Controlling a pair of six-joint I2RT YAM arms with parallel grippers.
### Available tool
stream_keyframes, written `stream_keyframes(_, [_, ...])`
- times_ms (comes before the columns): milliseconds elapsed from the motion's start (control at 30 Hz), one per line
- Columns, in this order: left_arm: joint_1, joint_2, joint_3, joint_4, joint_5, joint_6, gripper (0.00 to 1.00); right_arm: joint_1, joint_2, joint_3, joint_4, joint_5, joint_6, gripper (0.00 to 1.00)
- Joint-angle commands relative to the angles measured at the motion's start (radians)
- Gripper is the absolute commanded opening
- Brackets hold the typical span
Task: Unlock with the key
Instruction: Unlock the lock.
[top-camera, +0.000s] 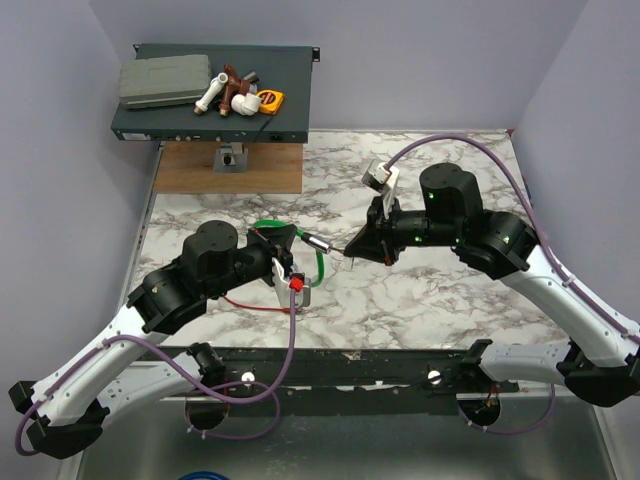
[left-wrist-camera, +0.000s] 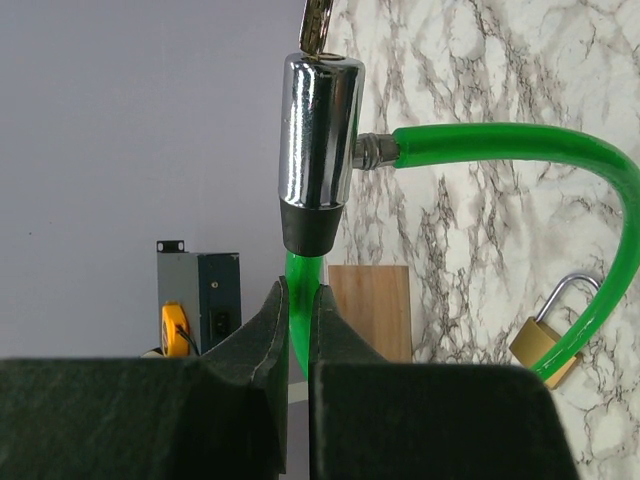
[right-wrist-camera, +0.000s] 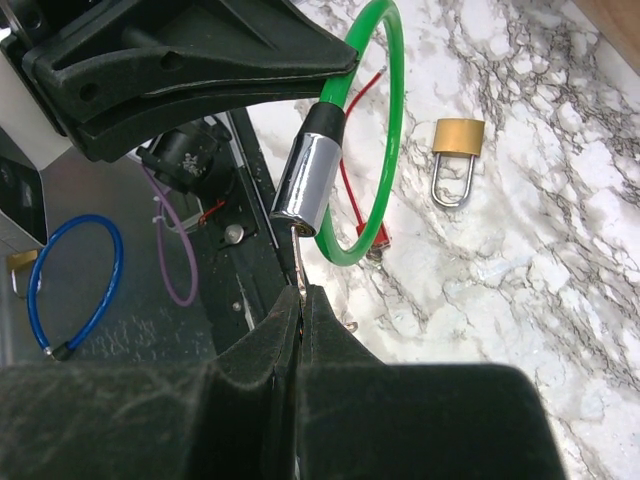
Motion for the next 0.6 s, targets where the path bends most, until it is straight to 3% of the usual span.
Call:
stream_keyframes(0, [-0.014,-0.015,0.011,0.043,0.024,0.016,0.00,0.002,-0.018,-0.019,-0.009,0.060,-0.012,0.01])
stream_keyframes(567, [-0.014,-0.014,0.002,0.052,0.005,0.028,0.00,0.003,-0.033,-0.035,-0.028,0.063,-0.012,0.01])
